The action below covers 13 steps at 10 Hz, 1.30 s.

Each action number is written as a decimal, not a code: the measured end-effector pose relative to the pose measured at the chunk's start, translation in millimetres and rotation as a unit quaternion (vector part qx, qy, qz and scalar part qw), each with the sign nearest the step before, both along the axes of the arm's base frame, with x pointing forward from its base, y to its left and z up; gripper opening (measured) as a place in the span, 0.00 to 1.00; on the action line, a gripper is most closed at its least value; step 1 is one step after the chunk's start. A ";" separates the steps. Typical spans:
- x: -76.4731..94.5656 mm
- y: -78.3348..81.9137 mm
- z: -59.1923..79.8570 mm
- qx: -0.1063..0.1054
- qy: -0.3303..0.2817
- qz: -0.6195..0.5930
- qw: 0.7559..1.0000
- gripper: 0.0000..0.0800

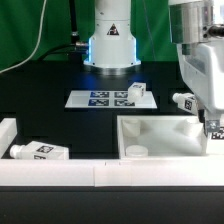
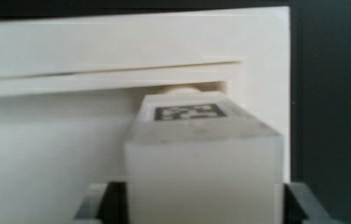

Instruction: Assemble one leg

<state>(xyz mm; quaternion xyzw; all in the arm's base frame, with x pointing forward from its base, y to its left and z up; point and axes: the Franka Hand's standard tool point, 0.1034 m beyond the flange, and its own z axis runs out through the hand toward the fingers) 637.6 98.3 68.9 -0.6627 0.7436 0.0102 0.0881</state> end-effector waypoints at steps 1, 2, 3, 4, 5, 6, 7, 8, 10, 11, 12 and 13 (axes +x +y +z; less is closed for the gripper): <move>-0.2 0.2 -0.4 0.000 0.000 0.004 1.000 0.36; -0.2 0.5 -0.4 -0.001 -0.001 0.011 1.000 0.55; 0.6 2.5 2.2 -0.007 -0.004 0.099 0.995 0.71; -1.9 7.7 3.2 -0.009 0.001 0.194 0.981 0.71; -5.4 13.3 2.3 -0.005 0.013 0.250 0.968 0.79; -1.9 11.0 2.4 -0.011 0.003 0.266 0.964 0.81; -2.0 10.1 1.9 -0.014 -0.003 0.302 0.953 0.81; -2.0 10.0 1.9 -0.017 -0.007 0.330 0.944 0.81; -2.1 8.3 1.7 -0.053 -0.016 0.498 0.865 0.81; -0.6 8.3 -0.8 -0.067 -0.019 0.590 0.804 0.81; -0.5 8.9 -5.0 -0.066 -0.019 0.636 0.769 0.81; -0.1 8.8 -5.5 -0.065 -0.018 0.625 0.778 0.81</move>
Offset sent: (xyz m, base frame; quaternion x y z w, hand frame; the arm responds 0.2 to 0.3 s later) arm 0.0074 0.0290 0.0068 -0.0850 -0.0690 -0.5079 0.8545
